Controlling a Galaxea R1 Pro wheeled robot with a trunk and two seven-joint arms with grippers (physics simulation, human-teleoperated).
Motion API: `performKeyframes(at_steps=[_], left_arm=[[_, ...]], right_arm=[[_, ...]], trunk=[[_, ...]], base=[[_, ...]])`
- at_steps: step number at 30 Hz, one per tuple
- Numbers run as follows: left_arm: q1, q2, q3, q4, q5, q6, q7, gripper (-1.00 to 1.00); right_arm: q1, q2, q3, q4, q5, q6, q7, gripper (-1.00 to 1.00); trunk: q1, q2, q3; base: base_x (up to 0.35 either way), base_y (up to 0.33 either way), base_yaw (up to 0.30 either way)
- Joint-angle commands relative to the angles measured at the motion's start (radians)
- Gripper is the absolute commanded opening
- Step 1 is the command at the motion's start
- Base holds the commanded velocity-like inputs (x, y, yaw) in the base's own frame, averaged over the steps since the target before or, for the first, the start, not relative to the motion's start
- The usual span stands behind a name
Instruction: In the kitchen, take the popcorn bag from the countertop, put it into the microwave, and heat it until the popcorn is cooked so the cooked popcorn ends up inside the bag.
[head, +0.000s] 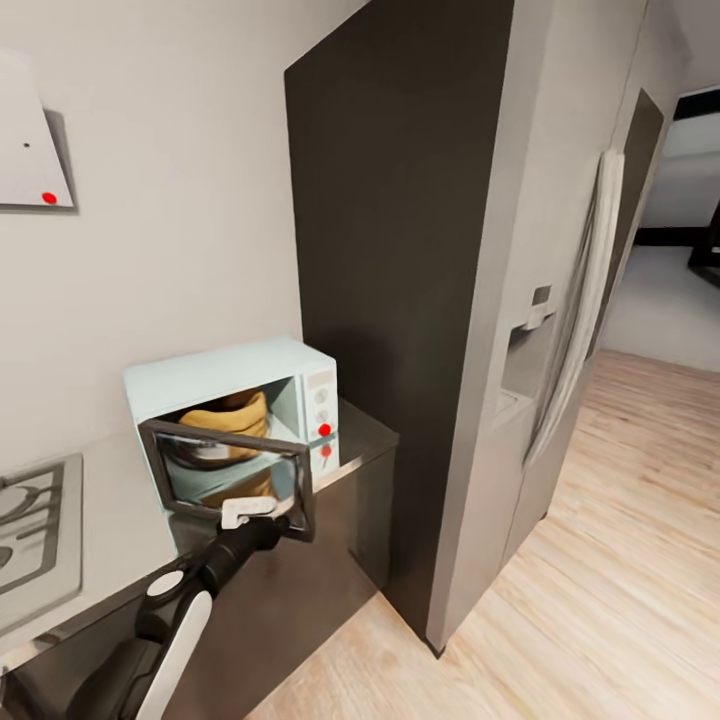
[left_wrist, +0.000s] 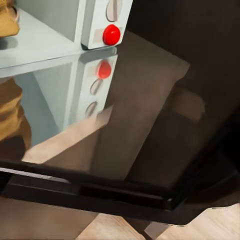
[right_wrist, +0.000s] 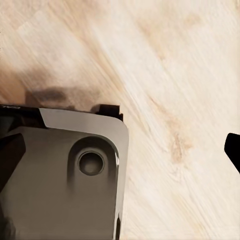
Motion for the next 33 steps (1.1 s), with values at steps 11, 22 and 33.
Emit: performKeyframes(at_steps=[11, 22, 33], left_arm=[[0.000, -0.038, -0.043, 0.010, 0.013, 0.006, 0.047, 1.00], [0.000, -0.113, -0.050, 0.012, -0.031, 0.005, 0.241, 1.00], [0.000, -0.142, -0.051, 0.011, -0.062, 0.004, 0.292, 1.00]], right_arm=[[-0.001, -0.001, -0.008, 0.003, 0.008, -0.005, 0.002, 1.00], [-0.001, -0.001, -0.008, 0.003, 0.008, -0.002, 0.003, 1.00], [-0.001, -0.002, -0.008, 0.003, 0.008, 0.000, 0.003, 1.00]], trunk=[[0.000, -0.001, -0.001], [0.000, -0.001, -0.001], [0.000, -0.001, -0.001]], base=[[0.203, 0.000, 0.000], [0.203, 0.000, 0.000], [0.203, 0.000, 0.000]])
